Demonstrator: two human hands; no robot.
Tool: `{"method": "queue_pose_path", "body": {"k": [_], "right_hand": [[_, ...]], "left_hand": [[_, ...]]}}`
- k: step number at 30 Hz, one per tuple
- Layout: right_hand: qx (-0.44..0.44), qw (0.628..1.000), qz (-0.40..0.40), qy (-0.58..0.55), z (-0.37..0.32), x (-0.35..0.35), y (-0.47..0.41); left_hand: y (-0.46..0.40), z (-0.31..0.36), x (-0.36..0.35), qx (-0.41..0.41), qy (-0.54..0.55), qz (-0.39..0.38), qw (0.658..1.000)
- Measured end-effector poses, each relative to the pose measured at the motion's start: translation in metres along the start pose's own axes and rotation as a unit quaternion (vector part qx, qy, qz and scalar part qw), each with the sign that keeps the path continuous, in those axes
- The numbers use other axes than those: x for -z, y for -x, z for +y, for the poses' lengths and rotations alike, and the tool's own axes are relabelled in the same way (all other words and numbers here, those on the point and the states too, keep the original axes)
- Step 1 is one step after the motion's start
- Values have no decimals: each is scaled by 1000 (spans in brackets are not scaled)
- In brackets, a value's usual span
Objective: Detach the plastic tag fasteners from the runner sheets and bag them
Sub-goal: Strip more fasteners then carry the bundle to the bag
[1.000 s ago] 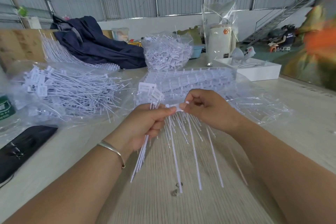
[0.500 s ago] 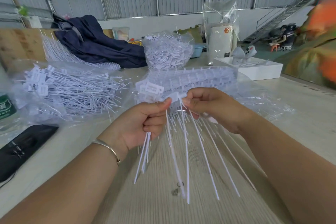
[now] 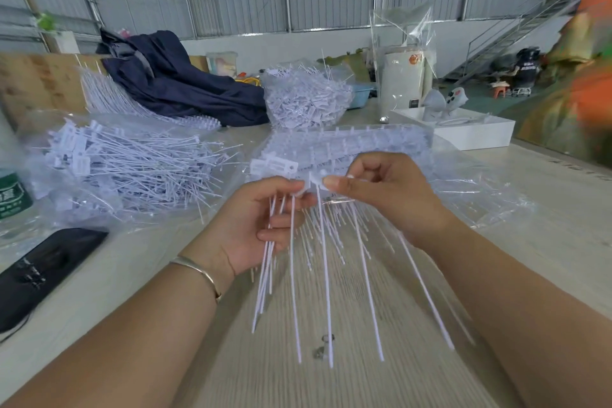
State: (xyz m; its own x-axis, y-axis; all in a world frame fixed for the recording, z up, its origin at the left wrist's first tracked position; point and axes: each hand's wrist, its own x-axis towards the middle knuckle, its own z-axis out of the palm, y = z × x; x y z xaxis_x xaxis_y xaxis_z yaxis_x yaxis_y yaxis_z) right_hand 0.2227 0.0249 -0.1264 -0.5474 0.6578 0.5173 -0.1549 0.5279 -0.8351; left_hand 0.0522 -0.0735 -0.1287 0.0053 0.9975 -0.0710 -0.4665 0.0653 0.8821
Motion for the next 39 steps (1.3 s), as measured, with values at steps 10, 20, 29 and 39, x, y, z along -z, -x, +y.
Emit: {"method": "queue_pose_path", "body": {"k": [10, 20, 29, 39], "right_hand": [[21, 912, -5, 410, 11, 0, 2], [-34, 963, -18, 267, 15, -6, -1], [-61, 984, -91, 141, 14, -4, 1], [-40, 995, -70, 52, 14, 1, 0]], "left_hand": [[-4, -15, -4, -106, -485, 215, 841], [-5, -22, -6, -69, -441, 159, 880], [3, -3, 0, 3, -95, 65, 993], [-4, -3, 8, -34, -246, 148, 957]]}}
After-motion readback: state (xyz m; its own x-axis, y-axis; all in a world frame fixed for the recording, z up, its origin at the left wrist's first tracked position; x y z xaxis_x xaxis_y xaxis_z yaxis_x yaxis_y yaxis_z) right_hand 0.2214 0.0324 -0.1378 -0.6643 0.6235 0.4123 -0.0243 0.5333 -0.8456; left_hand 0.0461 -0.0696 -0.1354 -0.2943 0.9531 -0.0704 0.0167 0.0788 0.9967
